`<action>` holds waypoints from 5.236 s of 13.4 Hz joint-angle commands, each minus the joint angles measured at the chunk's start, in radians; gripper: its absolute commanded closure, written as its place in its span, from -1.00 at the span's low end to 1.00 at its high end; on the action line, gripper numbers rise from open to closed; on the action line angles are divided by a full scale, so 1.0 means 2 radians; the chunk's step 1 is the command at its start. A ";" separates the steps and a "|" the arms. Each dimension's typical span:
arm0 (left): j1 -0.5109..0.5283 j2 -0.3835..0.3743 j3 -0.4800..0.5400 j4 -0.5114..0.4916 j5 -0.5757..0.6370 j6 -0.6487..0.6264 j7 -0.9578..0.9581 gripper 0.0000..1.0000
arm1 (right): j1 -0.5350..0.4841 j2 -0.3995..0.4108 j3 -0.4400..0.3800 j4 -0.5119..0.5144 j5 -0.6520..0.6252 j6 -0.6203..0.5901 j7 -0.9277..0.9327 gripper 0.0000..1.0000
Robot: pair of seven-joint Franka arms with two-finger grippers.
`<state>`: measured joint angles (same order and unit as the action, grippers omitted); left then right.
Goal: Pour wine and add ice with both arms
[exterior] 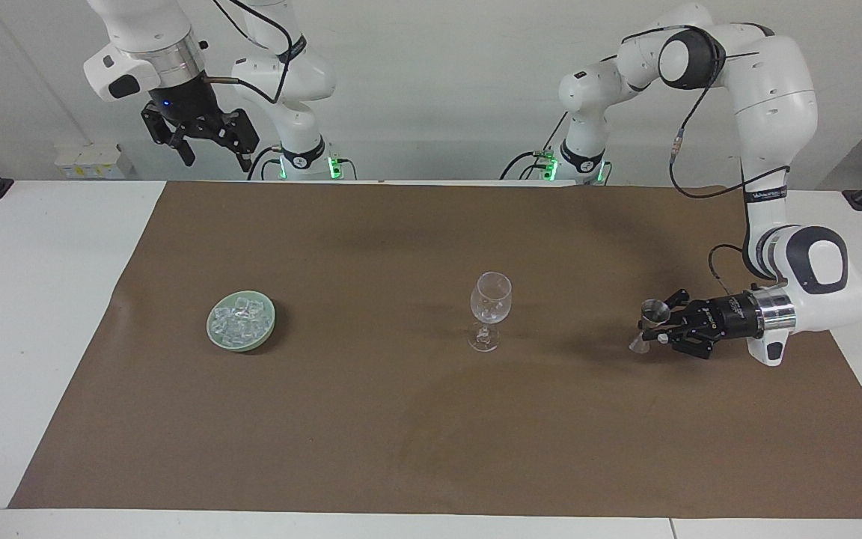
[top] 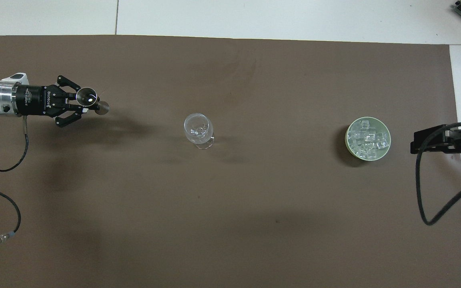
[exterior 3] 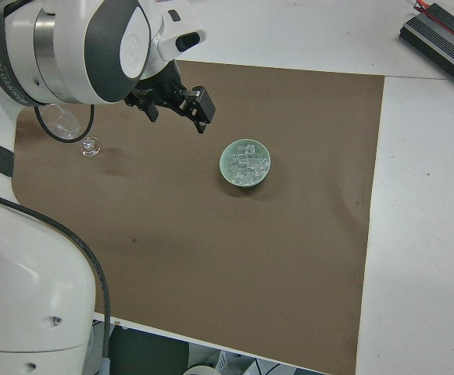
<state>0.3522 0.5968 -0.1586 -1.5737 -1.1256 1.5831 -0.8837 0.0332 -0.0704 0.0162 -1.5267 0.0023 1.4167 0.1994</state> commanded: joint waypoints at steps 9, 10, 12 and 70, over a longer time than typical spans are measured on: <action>-0.044 -0.110 0.005 -0.127 -0.034 0.094 -0.001 1.00 | 0.001 -0.011 0.000 -0.011 -0.006 0.000 -0.010 -1.00; -0.048 -0.116 0.005 -0.132 -0.035 0.101 -0.001 1.00 | 0.001 -0.010 0.000 -0.011 -0.006 0.000 -0.010 -1.00; -0.061 -0.133 0.005 -0.145 -0.035 0.124 -0.005 1.00 | 0.001 -0.010 0.000 -0.011 -0.006 0.001 -0.010 -1.00; -0.356 -0.310 0.006 -0.328 -0.198 0.673 0.028 1.00 | 0.001 -0.010 0.000 -0.012 -0.006 0.000 -0.010 -1.00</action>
<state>-0.3208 -0.0149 -0.1629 -2.2241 -1.4986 2.8981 -0.8499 0.0332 -0.0704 0.0162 -1.5267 0.0023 1.4167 0.1994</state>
